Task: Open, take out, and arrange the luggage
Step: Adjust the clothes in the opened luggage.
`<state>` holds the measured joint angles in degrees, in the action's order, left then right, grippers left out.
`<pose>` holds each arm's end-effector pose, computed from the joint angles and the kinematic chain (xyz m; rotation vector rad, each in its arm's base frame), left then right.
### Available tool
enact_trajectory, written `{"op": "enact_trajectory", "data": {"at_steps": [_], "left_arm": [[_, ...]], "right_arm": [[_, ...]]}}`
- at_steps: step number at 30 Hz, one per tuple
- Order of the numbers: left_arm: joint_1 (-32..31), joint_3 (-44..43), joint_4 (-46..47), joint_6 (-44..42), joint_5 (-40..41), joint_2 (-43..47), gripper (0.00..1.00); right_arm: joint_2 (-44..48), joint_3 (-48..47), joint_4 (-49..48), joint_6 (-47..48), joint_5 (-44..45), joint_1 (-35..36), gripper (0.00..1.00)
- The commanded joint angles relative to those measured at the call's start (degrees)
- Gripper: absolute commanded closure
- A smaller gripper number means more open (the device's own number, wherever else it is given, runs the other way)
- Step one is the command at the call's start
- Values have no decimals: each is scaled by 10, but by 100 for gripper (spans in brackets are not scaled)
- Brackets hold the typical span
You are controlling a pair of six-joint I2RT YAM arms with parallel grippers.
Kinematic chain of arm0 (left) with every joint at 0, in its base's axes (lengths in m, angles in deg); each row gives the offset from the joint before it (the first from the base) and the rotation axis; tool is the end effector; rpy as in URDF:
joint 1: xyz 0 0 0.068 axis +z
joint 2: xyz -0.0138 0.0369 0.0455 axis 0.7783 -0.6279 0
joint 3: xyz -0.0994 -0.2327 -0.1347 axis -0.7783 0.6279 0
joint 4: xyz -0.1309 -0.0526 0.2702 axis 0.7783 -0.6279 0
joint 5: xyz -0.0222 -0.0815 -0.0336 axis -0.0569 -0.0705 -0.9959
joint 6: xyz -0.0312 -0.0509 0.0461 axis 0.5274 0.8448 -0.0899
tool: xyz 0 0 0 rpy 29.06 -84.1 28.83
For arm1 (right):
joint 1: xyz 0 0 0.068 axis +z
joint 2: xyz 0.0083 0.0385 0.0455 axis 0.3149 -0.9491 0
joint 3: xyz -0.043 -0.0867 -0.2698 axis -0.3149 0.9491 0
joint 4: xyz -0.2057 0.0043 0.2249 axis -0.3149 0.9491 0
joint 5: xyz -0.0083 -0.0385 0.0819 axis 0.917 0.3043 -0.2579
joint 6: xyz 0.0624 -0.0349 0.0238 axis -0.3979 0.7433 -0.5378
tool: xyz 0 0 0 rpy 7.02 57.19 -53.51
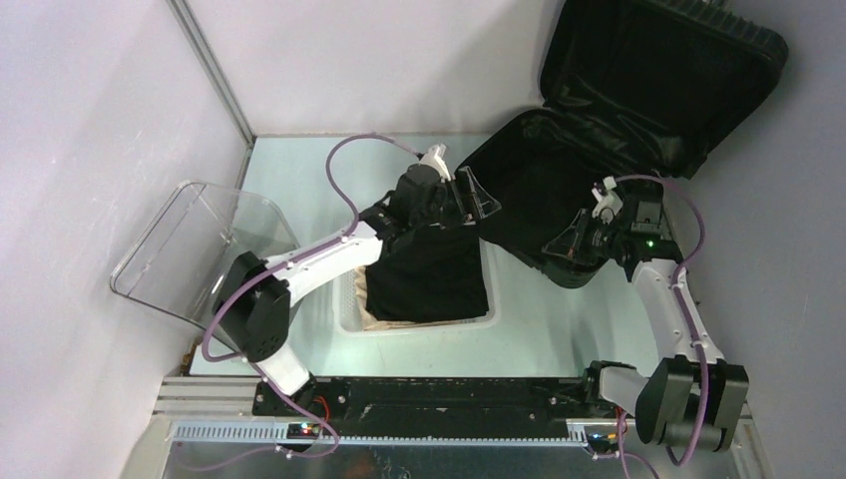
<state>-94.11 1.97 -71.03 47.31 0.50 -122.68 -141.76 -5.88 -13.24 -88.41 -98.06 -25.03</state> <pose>0.3306 -0.3179 0.2899 -0.0399 2.1226 -1.1380 0.2871 0.0093 0.2516 0.2146 2.3331 0.9901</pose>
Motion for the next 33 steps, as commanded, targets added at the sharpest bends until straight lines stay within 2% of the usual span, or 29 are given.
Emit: {"op": "enact_trajectory", "data": {"at_steps": [1,4,7,17,20,24,33], "left_arm": [[-20,25,69,44,11,-8,14],[-33,27,75,51,4,-22,13],[-44,16,23,44,35,-23,9],[-79,88,90,222,139,40,4],[-96,75,56,214,183,62,2],[-104,35,9,251,180,43,0],[-128,36,22,317,222,15,0]], "right_arm": [[47,28,-40,-9,-22,6,100],[62,38,-65,-29,-12,7,100],[68,41,-76,-46,-1,9,100],[90,54,-116,-120,16,24,100],[94,54,-128,-136,21,25,100],[95,54,-147,-160,10,29,100],[120,54,-132,-176,16,47,100]]}}
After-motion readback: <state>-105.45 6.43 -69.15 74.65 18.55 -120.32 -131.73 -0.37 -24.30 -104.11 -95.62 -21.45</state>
